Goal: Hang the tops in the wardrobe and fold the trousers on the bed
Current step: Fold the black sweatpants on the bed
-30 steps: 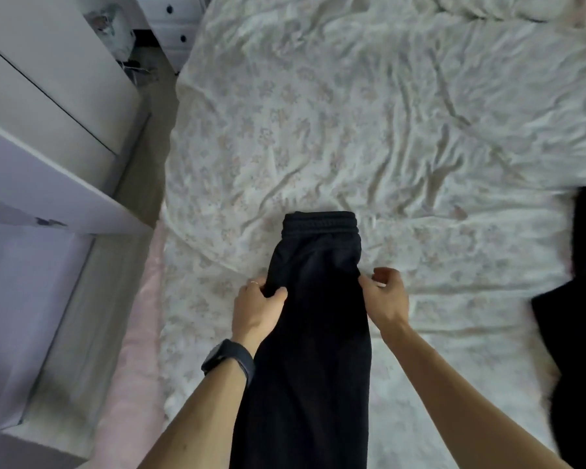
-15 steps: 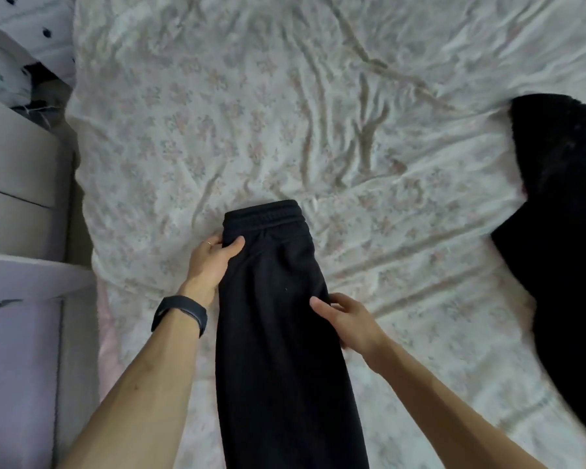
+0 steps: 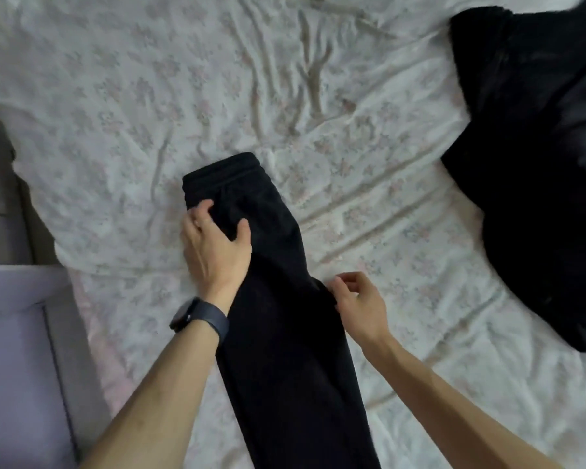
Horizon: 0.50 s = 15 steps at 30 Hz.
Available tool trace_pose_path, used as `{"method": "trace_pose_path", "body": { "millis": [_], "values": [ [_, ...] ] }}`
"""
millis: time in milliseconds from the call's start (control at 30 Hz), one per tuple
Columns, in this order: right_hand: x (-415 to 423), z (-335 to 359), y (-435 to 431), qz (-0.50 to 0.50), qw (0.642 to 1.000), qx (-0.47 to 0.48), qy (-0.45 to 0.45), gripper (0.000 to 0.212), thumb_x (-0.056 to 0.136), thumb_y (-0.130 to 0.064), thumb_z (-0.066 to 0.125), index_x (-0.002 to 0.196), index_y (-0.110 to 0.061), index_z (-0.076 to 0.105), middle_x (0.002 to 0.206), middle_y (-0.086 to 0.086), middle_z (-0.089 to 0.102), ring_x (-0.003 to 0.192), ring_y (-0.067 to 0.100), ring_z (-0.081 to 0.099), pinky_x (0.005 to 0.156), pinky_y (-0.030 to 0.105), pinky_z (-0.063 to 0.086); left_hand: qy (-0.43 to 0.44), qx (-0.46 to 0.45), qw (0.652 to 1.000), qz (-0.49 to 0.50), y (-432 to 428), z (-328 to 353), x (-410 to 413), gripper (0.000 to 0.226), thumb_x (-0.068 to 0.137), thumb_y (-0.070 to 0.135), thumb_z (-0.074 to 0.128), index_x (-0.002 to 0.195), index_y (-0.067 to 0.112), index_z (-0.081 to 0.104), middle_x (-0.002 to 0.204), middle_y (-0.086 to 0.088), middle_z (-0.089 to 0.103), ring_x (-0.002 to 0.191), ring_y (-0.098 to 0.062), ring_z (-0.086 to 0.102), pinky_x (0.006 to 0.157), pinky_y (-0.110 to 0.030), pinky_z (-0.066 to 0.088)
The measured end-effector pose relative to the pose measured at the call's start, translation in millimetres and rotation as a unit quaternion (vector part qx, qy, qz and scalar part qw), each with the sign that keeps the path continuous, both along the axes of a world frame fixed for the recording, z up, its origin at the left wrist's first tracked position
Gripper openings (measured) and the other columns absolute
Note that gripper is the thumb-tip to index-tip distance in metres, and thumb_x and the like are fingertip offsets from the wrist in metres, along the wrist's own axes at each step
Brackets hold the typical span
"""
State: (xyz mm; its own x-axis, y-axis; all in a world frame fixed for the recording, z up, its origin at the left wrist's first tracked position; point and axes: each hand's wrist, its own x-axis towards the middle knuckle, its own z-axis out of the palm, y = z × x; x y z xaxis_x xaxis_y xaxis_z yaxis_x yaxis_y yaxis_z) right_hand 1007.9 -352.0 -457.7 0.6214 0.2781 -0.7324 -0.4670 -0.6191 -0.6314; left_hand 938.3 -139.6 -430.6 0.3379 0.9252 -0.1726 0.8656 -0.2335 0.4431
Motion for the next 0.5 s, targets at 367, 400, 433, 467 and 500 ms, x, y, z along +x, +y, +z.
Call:
{"method": "trace_pose_path", "body": {
  "millis": [367, 400, 433, 467, 500],
  "values": [
    [-53.6, 8.3, -58.0, 0.061, 0.995, -0.011, 0.075, 0.016, 0.094, -0.042, 0.058, 0.107, -0.035, 0.062, 0.087, -0.013, 0.072, 0.081, 0.006, 0.068, 0.076, 0.027, 0.055, 0.049, -0.231, 0.971, 0.023, -109.2, -4.0, -11.7, 0.016, 0.096, 0.040, 0.063, 0.088, 0.027, 0.058, 0.104, 0.005, 0.065, 0.089, -0.014, 0.060, 0.072, -0.028, 0.044],
    [-49.9, 9.3, -55.7, 0.049, 0.995, -0.006, 0.090, 0.013, 0.093, -0.042, 0.057, 0.100, -0.036, 0.066, 0.082, -0.014, 0.072, 0.079, 0.005, 0.068, 0.072, 0.024, 0.053, -0.015, -0.284, 0.955, 0.081, -103.8, -5.8, -19.1, 0.013, 0.096, 0.035, 0.066, 0.089, 0.026, 0.061, 0.100, 0.005, 0.066, 0.093, -0.015, 0.061, 0.076, -0.027, 0.045],
    [-46.0, 10.1, -53.5, 0.039, 0.994, 0.003, 0.107, 0.013, 0.091, -0.042, 0.058, 0.090, -0.035, 0.070, 0.078, -0.016, 0.071, 0.078, 0.005, 0.067, 0.071, 0.022, 0.050, -0.074, -0.337, 0.929, 0.131, -99.9, -5.6, -27.0, 0.010, 0.095, 0.030, 0.068, 0.093, 0.021, 0.064, 0.103, 0.002, 0.068, 0.101, -0.017, 0.063, 0.086, -0.029, 0.048],
    [-43.0, 10.6, -52.0, 0.027, 0.992, 0.020, 0.125, 0.015, 0.089, -0.040, 0.060, 0.083, -0.034, 0.072, 0.076, -0.018, 0.070, 0.078, 0.005, 0.066, 0.072, 0.022, 0.048, -0.119, -0.384, 0.900, 0.167, -97.9, -3.9, -35.2, 0.012, 0.096, 0.025, 0.068, 0.101, 0.014, 0.067, 0.110, -0.004, 0.070, 0.108, -0.020, 0.064, 0.096, -0.033, 0.050],
    [-41.4, 11.5, -50.3, 0.019, 0.988, 0.042, 0.147, 0.016, 0.086, -0.040, 0.062, 0.079, -0.033, 0.075, 0.076, -0.019, 0.070, 0.078, 0.006, 0.065, 0.074, 0.023, 0.047, -0.150, -0.422, 0.874, 0.188, -96.3, -2.8, -44.1, 0.017, 0.097, 0.022, 0.066, 0.109, 0.009, 0.067, 0.116, -0.007, 0.071, 0.112, -0.021, 0.065, 0.103, -0.036, 0.049]
  ]
}}
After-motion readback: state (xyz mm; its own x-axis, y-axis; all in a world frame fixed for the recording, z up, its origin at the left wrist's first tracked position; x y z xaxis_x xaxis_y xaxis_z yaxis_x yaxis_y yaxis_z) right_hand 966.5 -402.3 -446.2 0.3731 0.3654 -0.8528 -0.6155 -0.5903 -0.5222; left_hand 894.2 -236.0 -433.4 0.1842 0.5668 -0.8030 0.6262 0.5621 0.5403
